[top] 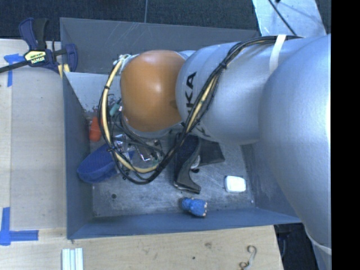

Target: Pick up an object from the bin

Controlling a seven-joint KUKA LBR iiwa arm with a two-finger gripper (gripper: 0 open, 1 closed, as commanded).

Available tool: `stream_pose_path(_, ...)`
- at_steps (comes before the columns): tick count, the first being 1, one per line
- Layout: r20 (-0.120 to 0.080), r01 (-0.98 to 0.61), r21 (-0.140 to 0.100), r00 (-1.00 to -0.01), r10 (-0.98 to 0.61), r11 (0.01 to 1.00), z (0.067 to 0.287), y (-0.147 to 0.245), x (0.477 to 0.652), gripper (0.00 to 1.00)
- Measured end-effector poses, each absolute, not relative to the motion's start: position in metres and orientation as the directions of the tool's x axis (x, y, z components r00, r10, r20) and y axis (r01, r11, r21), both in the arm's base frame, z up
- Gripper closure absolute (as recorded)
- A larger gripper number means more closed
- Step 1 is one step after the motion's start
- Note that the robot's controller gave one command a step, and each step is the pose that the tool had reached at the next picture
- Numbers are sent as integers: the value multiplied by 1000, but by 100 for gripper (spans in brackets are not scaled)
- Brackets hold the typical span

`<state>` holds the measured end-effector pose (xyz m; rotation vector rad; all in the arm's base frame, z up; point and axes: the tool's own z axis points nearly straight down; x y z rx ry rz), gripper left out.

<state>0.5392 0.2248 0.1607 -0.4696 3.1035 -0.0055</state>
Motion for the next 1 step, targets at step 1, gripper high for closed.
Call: stream_pose_path(1,-10,-277,0,-961,-277,961,215,222,551,100)
